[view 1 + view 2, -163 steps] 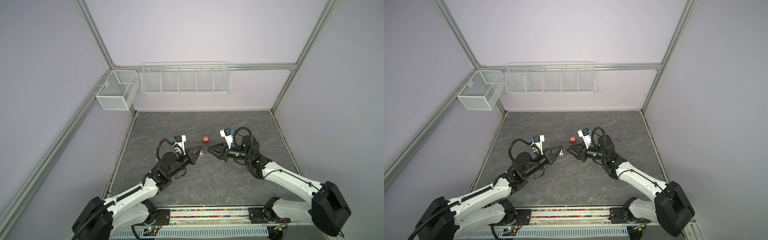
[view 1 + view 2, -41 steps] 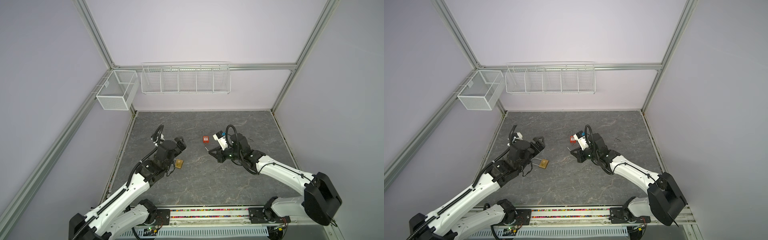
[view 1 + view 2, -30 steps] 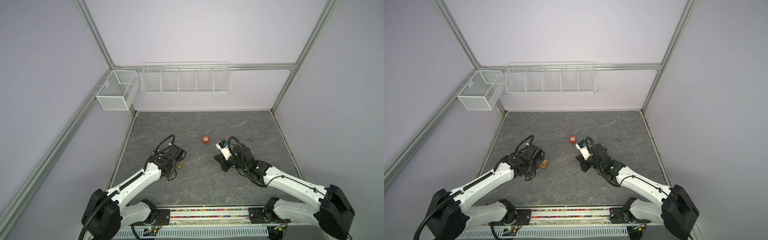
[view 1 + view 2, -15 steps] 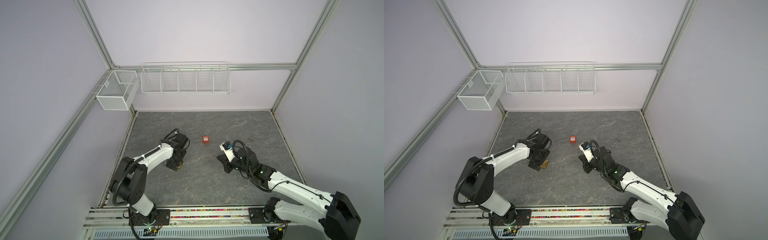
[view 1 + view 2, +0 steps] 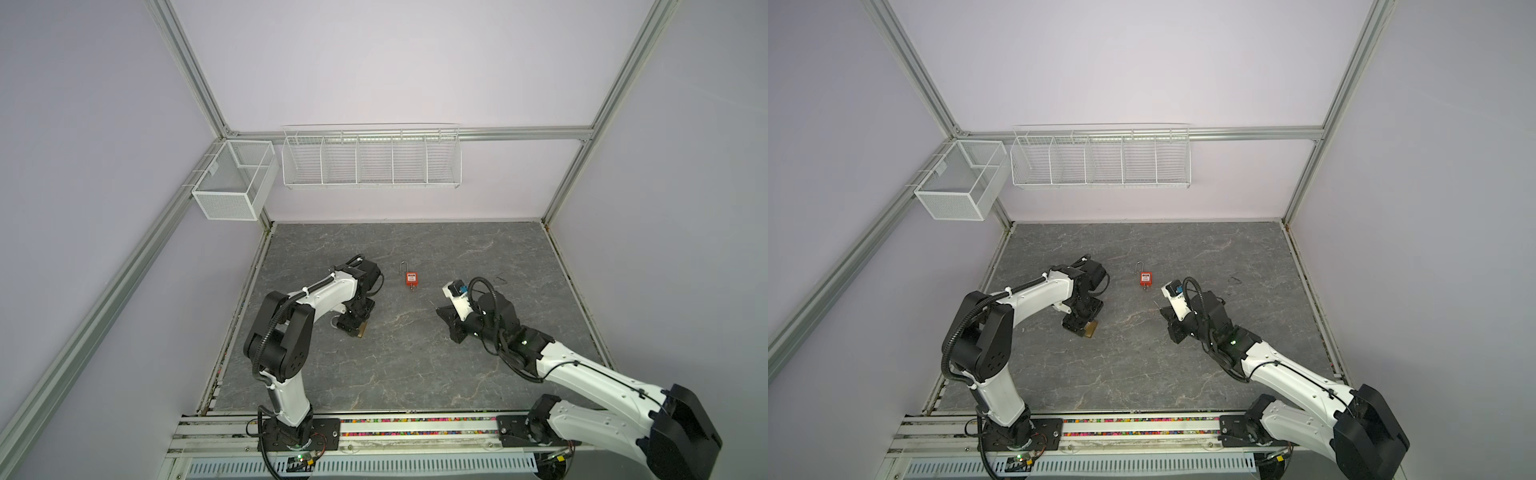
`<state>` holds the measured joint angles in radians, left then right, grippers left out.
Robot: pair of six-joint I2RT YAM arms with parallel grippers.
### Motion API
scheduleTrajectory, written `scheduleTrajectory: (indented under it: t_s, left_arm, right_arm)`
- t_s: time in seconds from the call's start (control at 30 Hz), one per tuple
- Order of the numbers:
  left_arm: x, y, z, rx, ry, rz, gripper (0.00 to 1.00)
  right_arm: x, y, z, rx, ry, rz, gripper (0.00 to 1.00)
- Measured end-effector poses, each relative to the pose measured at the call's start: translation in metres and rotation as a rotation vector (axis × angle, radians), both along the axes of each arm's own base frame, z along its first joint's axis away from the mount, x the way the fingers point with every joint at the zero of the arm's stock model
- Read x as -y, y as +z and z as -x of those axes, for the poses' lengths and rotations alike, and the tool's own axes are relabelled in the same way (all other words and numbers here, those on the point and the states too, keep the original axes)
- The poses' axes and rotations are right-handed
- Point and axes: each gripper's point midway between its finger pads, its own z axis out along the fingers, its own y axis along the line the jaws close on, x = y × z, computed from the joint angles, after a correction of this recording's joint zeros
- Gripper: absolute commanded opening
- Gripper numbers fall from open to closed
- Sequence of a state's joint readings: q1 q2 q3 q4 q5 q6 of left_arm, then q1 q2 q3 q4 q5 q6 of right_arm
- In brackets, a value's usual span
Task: Unlock with the key
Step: 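Close the left gripper on the brass padlock body and lift it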
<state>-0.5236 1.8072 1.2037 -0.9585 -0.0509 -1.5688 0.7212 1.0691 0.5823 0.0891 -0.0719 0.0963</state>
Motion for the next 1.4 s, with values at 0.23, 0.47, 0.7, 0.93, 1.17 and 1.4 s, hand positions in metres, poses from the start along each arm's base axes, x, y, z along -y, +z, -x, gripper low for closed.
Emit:
scheduleTrajectory:
  t_s: [0.23, 0.47, 0.7, 0.93, 1.17, 1.4]
  left_arm:
    - [-0.001, -0.013, 0.005, -0.014, 0.010, 0.003, 0.71]
    - [0.001, -0.017, 0.003, -0.010, 0.017, 0.012, 0.63]
    - [0.001, -0.019, 0.002, 0.023, 0.006, 0.030, 0.27]
    - [0.002, -0.017, 0.001, 0.027, -0.056, 0.032, 0.00]
    - [-0.006, -0.008, -0.003, 0.051, -0.241, -0.057, 0.00]
    - [0.018, 0.055, -0.021, 0.345, -0.479, -0.022, 0.00]
  right_arm:
    - [0.000, -0.001, -0.002, -0.004, -0.001, -0.002, 0.07]
    - [0.001, -0.002, -0.002, -0.010, 0.002, -0.006, 0.07]
    - [0.002, -0.003, -0.003, -0.012, 0.000, -0.008, 0.07]
    - [0.003, -0.003, -0.004, -0.012, -0.002, -0.009, 0.07]
    - [0.003, -0.003, -0.004, -0.016, 0.000, -0.011, 0.07]
    - [-0.007, -0.028, -0.003, -0.139, 0.029, -0.015, 0.07]
